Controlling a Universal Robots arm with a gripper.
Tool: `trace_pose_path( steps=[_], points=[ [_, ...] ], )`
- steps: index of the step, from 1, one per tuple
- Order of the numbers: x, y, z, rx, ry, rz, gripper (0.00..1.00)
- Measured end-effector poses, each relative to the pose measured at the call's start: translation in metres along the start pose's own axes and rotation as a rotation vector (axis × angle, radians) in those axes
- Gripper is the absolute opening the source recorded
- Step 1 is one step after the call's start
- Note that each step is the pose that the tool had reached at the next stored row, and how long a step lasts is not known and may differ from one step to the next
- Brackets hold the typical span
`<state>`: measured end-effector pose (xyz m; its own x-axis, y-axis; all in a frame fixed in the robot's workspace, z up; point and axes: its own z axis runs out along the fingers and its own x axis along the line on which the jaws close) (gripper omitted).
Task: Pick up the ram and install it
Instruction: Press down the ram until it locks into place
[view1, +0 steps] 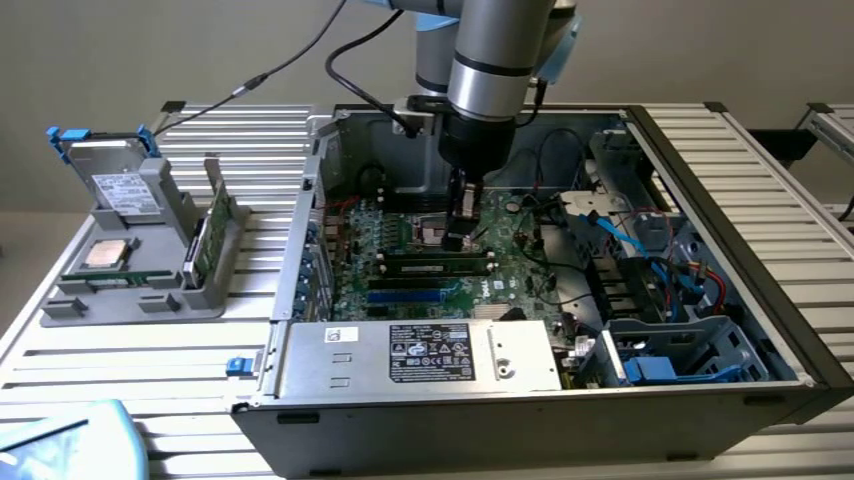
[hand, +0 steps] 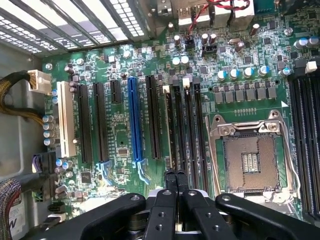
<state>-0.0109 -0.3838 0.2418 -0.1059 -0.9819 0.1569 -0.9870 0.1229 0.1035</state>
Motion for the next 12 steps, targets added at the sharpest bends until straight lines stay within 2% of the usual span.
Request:
trace_pose_path(
  steps=[12],
  points=[
    [0.0,0.0,0.0,0.0046,-0.012,0.095,0.1]
  ],
)
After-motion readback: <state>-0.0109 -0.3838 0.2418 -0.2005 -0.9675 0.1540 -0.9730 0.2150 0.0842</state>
